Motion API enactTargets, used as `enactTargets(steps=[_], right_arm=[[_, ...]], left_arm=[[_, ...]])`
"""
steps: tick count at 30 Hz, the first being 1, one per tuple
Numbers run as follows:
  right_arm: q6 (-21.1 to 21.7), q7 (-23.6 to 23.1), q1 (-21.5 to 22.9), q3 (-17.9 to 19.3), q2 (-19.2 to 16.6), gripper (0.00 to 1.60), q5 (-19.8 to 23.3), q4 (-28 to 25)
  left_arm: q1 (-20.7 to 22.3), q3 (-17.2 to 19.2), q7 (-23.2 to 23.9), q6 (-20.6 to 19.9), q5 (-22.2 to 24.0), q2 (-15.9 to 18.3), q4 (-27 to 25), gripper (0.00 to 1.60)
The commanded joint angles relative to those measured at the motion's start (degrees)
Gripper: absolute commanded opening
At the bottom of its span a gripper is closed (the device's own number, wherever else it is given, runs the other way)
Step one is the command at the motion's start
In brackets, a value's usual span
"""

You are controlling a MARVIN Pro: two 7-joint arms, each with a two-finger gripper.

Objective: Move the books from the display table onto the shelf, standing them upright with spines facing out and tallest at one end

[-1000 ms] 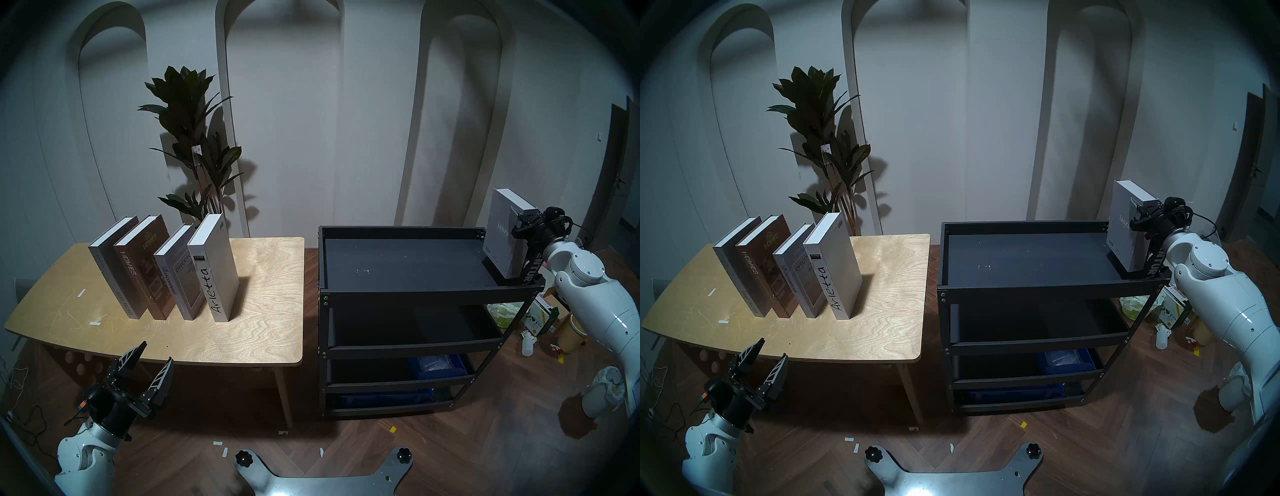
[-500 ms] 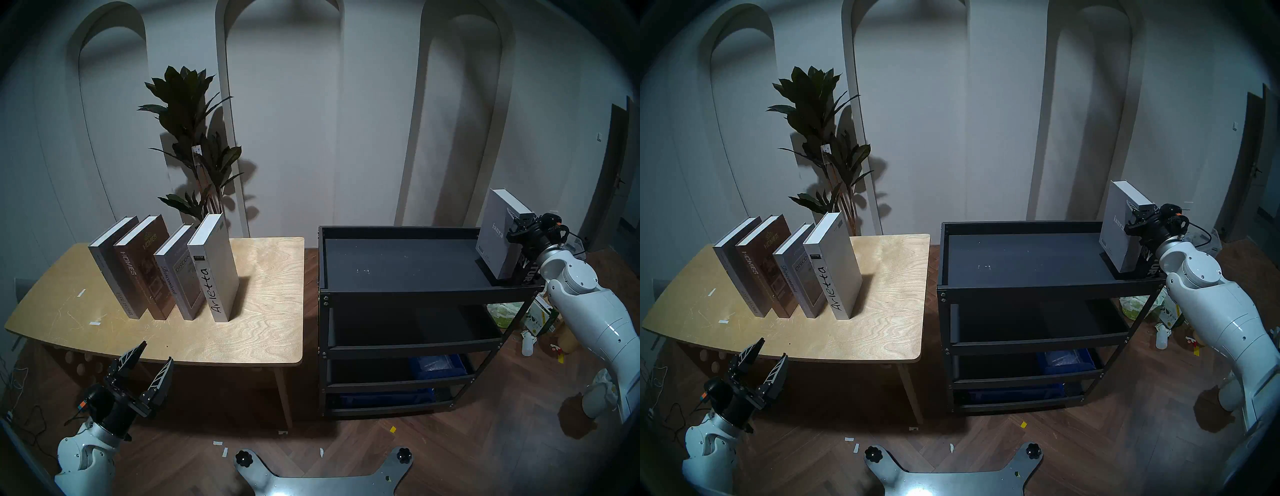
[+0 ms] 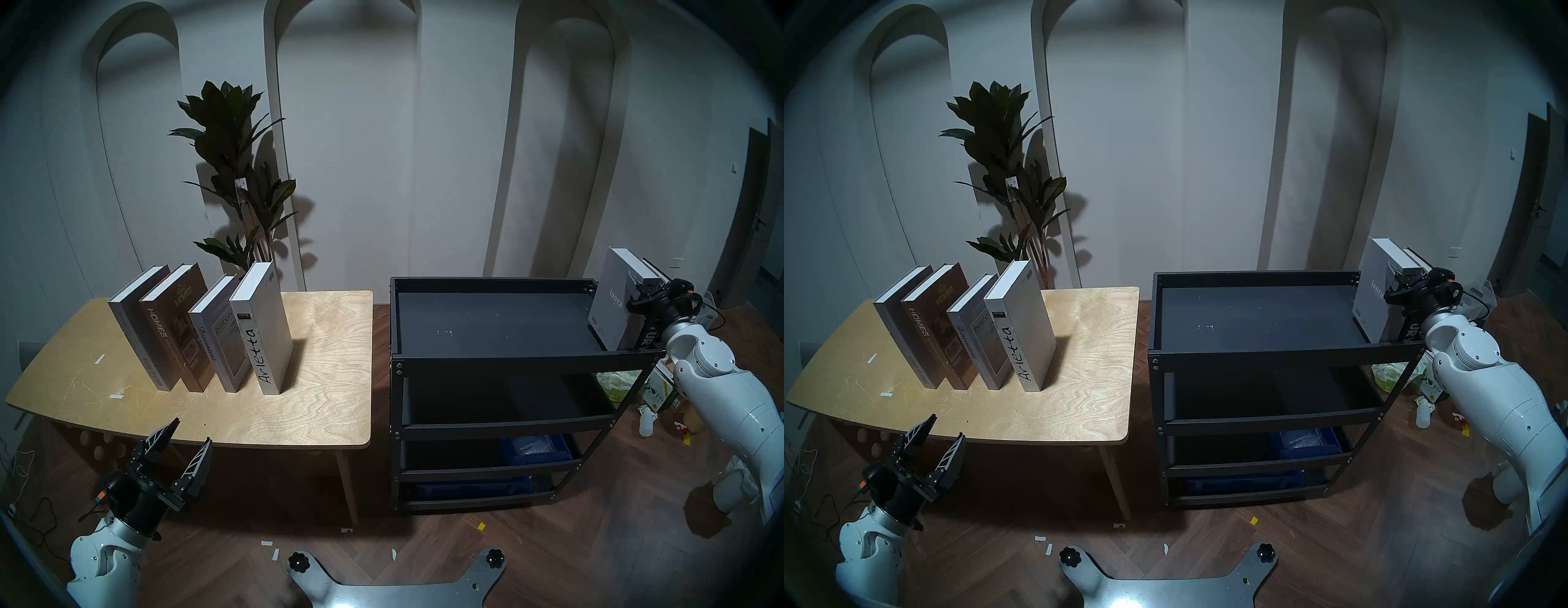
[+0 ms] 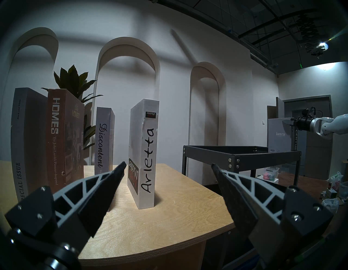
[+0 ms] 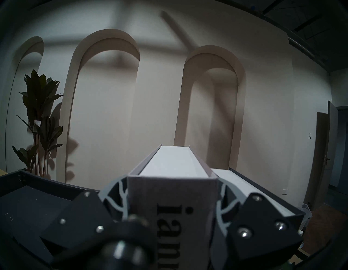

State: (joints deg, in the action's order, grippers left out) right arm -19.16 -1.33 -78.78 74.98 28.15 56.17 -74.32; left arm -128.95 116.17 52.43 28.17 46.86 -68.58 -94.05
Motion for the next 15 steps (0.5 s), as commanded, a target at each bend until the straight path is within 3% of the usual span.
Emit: enactTargets(steps=[1,15], right_arm=[[-0.9,-0.9,1.2,0.3,0.1,0.0,-0.3,0.7],[-2.1,-0.3,-1.0,1.6,-0.5,0.0,1.5,1.7]], left_arm=[[0.0,0.1,0.1,0.1,0.0,0.1,-0.9,1.6],[0.0,0.1,0.1,0.1,0.0,0.1,-0.9,1.6]])
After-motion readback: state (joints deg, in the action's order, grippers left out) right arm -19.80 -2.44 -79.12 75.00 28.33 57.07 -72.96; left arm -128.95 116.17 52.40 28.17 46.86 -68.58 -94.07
